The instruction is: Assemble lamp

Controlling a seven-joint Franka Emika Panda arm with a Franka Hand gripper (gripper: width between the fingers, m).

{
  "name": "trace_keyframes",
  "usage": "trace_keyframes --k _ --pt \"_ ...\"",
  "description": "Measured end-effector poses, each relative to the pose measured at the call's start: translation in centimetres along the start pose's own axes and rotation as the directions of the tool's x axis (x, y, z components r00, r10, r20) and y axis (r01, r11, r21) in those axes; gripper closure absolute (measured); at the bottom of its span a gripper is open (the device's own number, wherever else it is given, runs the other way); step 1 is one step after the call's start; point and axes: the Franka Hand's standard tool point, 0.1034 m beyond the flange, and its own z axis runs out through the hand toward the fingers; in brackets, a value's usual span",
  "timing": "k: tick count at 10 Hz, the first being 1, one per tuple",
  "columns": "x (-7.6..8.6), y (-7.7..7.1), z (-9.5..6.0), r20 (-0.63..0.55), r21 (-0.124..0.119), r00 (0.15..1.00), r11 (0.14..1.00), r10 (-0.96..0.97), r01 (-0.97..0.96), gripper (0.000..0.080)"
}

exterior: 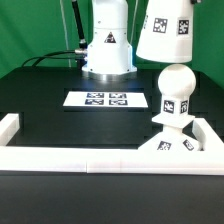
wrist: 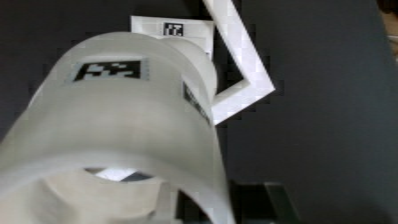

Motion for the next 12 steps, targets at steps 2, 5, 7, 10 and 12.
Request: trace_keyframes --k 2,5,7,10,12 --pt "0.0 -0.5 0.9 -0.012 0.002 1.000 1.000 -0.009 0.009 0.0755" --pt "-0.5 -0.8 3.1 -0.004 -0.015 1.000 1.000 -0.014 0.014 0.0755" --pt "-0.5 -1.0 4.5 -0.005 -0.023 1.000 1.000 -0.021 0.021 0.0755" --pt "-0.5 -1.1 6.1 -0.009 -0.031 1.000 0.999 -0.027 0.026 0.0755" --pt "-0.8 -1.3 7.2 -0.010 -0.038 0.999 0.999 -0.033 0.033 0.0754"
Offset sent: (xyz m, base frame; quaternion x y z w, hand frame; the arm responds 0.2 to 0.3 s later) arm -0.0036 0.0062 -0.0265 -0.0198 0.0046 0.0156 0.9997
